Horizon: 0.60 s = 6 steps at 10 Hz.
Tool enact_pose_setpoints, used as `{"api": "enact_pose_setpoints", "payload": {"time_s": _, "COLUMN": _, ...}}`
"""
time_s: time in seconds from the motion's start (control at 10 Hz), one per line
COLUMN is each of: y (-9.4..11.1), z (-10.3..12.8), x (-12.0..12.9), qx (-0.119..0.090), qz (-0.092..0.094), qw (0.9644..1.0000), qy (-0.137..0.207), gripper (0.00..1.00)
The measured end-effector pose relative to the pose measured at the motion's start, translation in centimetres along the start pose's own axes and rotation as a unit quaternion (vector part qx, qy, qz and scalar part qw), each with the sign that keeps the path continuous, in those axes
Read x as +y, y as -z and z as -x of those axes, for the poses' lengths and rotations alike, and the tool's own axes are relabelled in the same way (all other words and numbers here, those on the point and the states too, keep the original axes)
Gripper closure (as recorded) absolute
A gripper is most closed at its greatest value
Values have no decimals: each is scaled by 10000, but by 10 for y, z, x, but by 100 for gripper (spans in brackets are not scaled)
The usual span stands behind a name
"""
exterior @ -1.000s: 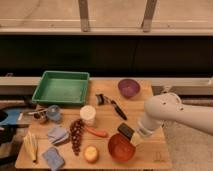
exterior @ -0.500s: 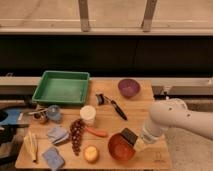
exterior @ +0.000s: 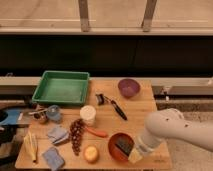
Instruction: Wipe red bowl with eraser
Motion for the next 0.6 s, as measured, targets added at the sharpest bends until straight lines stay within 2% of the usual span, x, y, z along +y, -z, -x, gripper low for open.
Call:
{"api": "enact_pose_setpoints", "payload": {"time_s": 0.2, "y": -6, "z": -2, "x": -2, "qx": 16, "qz": 48, "qw": 10000, "qy": -62, "gripper": 100}}
{"api": "enact_pose_setpoints", "payload": {"time_s": 0.6, "y": -6, "z": -11, "x": -37, "qx": -43, "qz": 124, "qw": 9996, "qy": -264, "gripper": 100}}
